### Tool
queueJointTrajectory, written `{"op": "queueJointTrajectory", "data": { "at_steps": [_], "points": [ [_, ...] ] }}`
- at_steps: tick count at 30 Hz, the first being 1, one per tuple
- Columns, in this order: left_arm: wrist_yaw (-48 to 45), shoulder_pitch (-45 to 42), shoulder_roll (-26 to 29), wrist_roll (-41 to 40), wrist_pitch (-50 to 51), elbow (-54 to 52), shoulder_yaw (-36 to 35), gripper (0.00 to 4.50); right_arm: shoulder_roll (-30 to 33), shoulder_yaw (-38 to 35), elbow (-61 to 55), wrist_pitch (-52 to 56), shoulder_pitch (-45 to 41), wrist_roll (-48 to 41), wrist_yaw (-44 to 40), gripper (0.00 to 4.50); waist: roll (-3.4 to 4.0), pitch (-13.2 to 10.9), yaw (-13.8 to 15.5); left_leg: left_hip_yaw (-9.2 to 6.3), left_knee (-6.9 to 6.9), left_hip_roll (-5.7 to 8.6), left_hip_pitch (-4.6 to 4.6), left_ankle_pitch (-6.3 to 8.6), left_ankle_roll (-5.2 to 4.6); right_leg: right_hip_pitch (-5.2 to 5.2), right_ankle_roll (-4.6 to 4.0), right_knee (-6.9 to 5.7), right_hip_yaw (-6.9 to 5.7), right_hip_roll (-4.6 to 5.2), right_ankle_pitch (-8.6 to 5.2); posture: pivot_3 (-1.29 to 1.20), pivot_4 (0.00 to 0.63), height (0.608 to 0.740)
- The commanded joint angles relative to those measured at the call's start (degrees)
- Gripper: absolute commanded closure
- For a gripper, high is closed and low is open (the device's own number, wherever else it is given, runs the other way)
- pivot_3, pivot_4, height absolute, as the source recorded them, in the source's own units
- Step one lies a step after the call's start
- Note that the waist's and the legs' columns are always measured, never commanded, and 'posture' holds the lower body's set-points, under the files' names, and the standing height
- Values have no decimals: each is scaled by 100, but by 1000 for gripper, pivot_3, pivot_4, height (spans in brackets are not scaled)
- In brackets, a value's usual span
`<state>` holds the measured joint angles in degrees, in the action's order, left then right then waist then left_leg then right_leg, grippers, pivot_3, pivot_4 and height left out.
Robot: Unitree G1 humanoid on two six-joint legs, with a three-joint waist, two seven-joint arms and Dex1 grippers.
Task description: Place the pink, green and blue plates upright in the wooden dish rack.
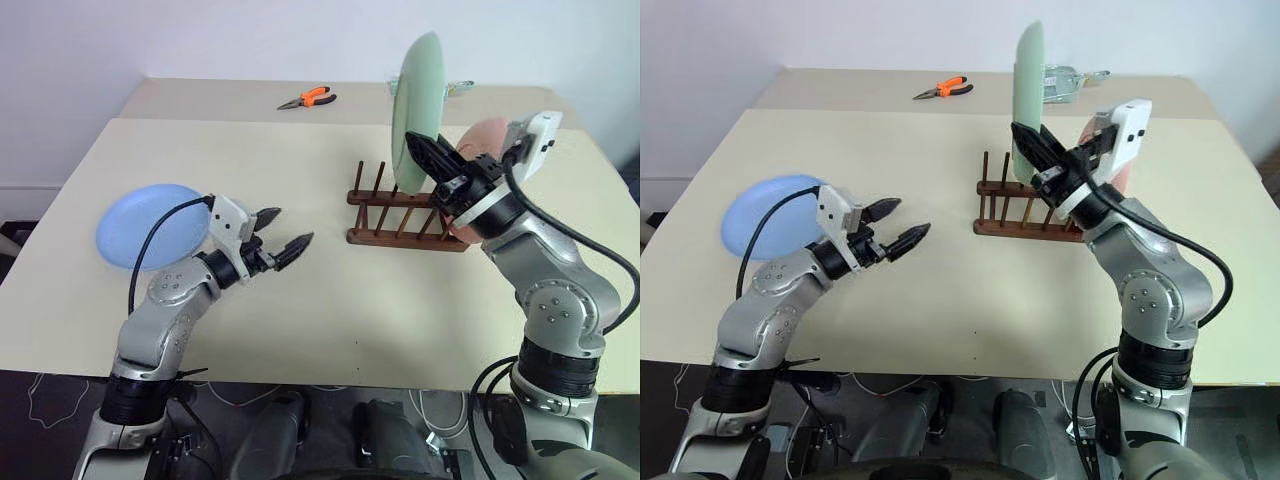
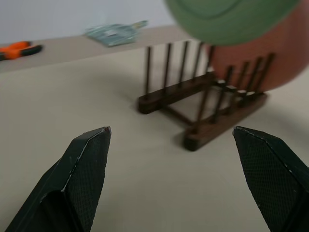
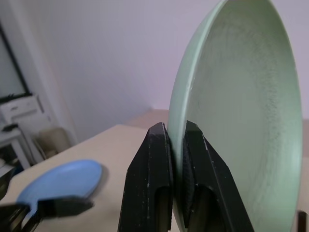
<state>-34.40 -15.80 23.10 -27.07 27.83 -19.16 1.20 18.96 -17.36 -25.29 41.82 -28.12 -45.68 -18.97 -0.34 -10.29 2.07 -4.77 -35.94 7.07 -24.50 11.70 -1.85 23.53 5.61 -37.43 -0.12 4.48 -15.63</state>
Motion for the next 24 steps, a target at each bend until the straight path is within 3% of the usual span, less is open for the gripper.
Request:
{"op": "queueJointTrajectory", "data": {
  "at_steps": [1,13,16,18,20,24],
  "points": [
    [-91,33,38,-58,38,-252,62,355,49,-208,5,-39,-53,-260,144,4500,4,2,-3,0,0,0,0,0,-1,0,1,1,0,0,1,0,150,726],
    [-105,74,44,47,14,-257,161,355,62,-106,130,23,292,-331,316,4500,7,3,-6,1,2,0,0,-3,-4,0,3,2,0,0,2,0,150,726],
    [-80,79,68,78,12,-255,146,316,134,-49,152,-109,287,-105,317,3484,8,3,-11,1,2,-1,0,-3,-4,0,3,2,0,0,2,0,150,726],
    [-51,81,44,-13,91,-242,91,316,198,-13,154,-246,189,111,365,2502,9,3,-3,1,2,-1,0,-2,-4,0,3,2,0,0,1,0,150,726],
    [-63,78,45,-49,101,-234,75,0,377,139,147,-419,144,447,273,1534,9,2,0,1,2,-1,0,-1,-2,0,3,5,0,0,1,0,150,726],
    [-67,65,39,-57,115,-228,67,0,769,440,178,-781,129,1064,18,1534,9,2,2,1,3,0,0,-1,-4,0,1,9,-1,0,0,0,150,726]
  ]
}}
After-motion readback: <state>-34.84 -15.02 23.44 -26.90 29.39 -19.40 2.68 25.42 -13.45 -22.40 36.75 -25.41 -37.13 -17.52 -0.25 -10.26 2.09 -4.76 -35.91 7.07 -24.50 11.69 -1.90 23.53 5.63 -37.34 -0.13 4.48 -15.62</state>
